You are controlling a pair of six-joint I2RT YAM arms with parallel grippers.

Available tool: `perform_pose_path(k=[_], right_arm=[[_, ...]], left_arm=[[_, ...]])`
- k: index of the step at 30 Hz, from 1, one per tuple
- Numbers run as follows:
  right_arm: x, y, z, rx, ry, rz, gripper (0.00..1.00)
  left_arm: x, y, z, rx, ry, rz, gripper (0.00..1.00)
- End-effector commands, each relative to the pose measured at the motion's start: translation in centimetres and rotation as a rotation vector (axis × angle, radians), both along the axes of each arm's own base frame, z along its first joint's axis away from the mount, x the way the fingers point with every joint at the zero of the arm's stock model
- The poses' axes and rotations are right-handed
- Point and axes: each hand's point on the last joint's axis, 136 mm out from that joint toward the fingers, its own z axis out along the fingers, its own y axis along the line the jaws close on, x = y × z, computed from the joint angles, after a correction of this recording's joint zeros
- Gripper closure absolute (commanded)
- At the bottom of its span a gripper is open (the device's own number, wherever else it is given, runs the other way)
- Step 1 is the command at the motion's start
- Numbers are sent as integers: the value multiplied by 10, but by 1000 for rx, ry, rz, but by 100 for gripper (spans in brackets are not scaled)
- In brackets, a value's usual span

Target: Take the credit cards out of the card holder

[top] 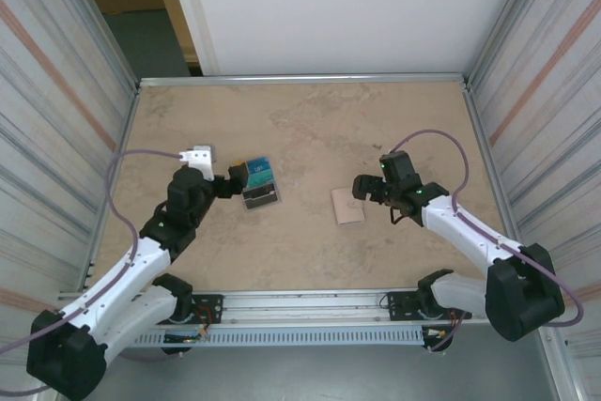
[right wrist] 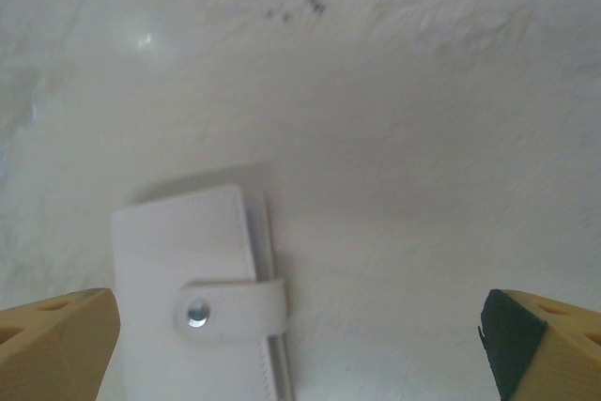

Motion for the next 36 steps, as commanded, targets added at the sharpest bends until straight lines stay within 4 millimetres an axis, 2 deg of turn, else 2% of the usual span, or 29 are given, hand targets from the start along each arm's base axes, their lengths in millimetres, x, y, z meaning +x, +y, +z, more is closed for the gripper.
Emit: perform_pose_path(k=[1,6,16,24,31,36], right_arm=[[-9,9,-8,3,80,9,1],[-12,30,-18,41,124,64,2],[-2,52,-37,-6,215,133,1],[3,51,-47,-123,248,131,1],[1,49,-51,-139,280,122,2],[1,56,-52,-123,308,143,2]], left_arm=[[-1,-2,7,-30,-13,43,1],[2,-14,3,-50,21,9,1],[4,-14,-4,-66,45,27,1],[5,-12,-4,-53,46,39,1],[10,-15,-8,-46,77,42,1],[14,-18,-11,-41,97,42,1]])
